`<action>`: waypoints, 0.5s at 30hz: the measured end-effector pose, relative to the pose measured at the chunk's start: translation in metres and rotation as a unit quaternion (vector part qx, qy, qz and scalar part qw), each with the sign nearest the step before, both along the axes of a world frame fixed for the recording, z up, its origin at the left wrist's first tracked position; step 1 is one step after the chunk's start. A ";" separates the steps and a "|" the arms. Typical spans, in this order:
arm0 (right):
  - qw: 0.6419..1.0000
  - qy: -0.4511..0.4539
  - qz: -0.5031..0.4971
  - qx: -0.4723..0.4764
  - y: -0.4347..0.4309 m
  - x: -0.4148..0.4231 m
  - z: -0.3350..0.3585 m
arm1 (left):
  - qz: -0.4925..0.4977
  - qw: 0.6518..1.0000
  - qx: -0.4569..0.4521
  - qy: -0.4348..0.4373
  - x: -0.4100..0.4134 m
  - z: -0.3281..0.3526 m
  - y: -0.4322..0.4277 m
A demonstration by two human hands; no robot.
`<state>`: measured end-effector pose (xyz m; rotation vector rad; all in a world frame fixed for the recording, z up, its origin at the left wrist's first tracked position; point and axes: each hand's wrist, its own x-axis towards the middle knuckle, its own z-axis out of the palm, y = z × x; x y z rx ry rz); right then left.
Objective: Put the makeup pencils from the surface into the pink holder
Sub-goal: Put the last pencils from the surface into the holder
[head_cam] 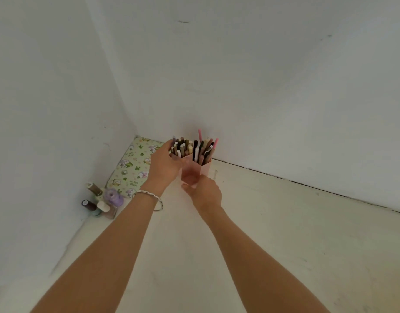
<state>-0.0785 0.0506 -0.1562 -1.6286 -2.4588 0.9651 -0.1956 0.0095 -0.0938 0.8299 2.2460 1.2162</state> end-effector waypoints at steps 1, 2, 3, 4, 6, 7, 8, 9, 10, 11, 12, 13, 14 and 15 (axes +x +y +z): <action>1.000 -0.002 -0.004 0.002 0.002 -0.002 -0.001 | -0.003 1.000 0.001 -0.005 -0.003 0.000 0.002; 1.000 -0.002 -0.010 0.006 0.002 -0.004 -0.001 | -0.008 1.000 0.006 -0.007 -0.006 -0.001 0.004; 1.000 0.001 -0.015 0.008 0.003 -0.006 -0.003 | -0.015 1.000 0.008 -0.008 -0.009 -0.002 0.006; 1.000 0.002 -0.020 0.012 0.003 -0.007 -0.004 | -0.021 1.000 0.010 -0.006 -0.011 -0.002 0.007; 0.999 0.004 -0.023 0.023 0.002 -0.007 -0.004 | -0.028 1.000 0.010 -0.001 -0.012 -0.003 0.008; 0.999 0.005 -0.026 0.029 0.001 -0.008 -0.005 | -0.025 1.000 0.012 -0.003 -0.012 -0.003 0.008; 0.999 0.003 -0.026 0.033 0.000 -0.008 -0.006 | -0.021 1.000 0.015 -0.005 -0.011 -0.004 0.008; 0.999 0.002 -0.028 0.034 -0.001 -0.008 -0.006 | -0.018 1.000 0.017 -0.004 -0.010 -0.002 0.007; 0.999 0.004 -0.030 0.038 -0.002 -0.007 -0.008 | -0.017 1.000 0.020 0.000 -0.010 -0.002 0.007; 0.999 0.010 -0.031 0.035 -0.001 -0.007 -0.010 | -0.017 1.000 0.017 -0.003 -0.010 0.000 0.006; 0.999 0.010 -0.029 0.034 -0.001 -0.008 -0.012 | -0.017 1.000 0.010 -0.007 -0.009 -0.001 0.006; 0.999 0.012 -0.026 0.029 -0.003 -0.010 -0.007 | -0.018 1.000 -0.002 -0.009 -0.005 0.004 0.006; 0.999 0.019 -0.023 0.024 -0.004 -0.008 -0.006 | -0.024 0.999 -0.011 -0.020 -0.002 0.005 0.005; 0.998 0.037 -0.044 0.008 -0.008 0.000 -0.002 | -0.025 0.999 -0.026 -0.024 0.001 0.010 -0.001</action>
